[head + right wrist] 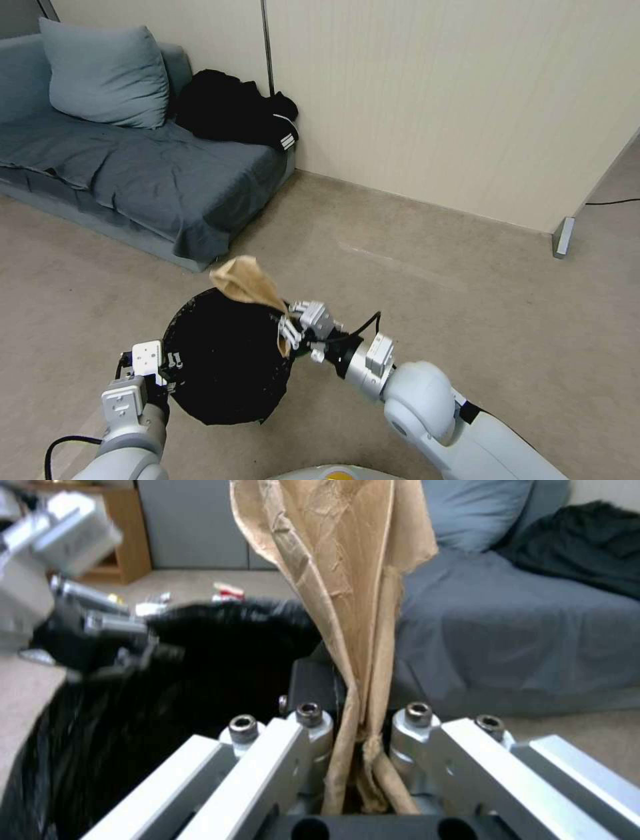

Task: Pick up the trash bin, then pick up the garbage from the floor and place it into the trash bin.

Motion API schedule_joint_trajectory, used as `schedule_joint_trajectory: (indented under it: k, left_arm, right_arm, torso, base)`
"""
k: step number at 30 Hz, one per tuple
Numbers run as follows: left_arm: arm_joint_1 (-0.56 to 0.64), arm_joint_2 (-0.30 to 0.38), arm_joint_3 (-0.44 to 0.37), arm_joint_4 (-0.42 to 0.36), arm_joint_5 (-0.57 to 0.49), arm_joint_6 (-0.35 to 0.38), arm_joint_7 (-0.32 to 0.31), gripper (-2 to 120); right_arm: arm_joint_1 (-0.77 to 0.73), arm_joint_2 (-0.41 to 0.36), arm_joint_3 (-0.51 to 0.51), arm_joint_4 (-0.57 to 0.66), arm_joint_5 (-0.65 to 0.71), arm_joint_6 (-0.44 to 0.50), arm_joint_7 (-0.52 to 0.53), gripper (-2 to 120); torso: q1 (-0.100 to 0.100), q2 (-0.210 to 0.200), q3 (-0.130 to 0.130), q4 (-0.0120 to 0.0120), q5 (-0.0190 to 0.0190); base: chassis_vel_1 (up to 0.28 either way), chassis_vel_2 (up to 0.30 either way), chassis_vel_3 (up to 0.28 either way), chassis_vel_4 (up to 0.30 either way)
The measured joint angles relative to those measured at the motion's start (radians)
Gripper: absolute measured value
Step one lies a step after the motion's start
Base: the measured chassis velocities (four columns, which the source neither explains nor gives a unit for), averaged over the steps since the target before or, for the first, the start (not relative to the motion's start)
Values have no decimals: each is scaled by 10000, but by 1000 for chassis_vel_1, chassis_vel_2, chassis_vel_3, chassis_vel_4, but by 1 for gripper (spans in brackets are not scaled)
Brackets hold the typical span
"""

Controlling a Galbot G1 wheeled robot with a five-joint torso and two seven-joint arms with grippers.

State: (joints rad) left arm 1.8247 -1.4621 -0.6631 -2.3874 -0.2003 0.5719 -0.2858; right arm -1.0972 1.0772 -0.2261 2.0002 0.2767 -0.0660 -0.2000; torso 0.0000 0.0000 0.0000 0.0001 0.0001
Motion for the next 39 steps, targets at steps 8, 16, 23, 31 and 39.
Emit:
schedule_joint_trajectory:
  k: [8,16,23,31,39]
  left_arm:
    - [7,-51,69,-7,62,-9,5,1]
    - [29,-73,114,-85,67,-9,9,1]
    - [92,-145,201,-152,133,-9,18,1]
    - [98,-155,199,-172,149,-9,24,1]
    - [59,-159,195,-182,153,-9,30,1]
  right_arm:
    - [63,172,-430,-556,-299,92,-20,3]
    - [-1,469,-607,-950,-594,90,-74,9]
    - [171,764,-893,-1235,-680,76,-62,36]
    - [205,895,-1023,-1339,-753,51,-59,65]
    - [169,826,-1025,-1352,-791,39,-52,92]
  torso:
    - [0,0,0,-1,0]
    - [0,0,0,-1,-1]
    - [0,0,0,0,-1]
    - [0,0,0,0,-1]
    - [0,0,0,0,-1]
  base:
    - [0,0,0,0]
    - [0,0,0,0]
    - [0,0,0,0]
    - [0,0,0,0]
    - [0,0,0,0]
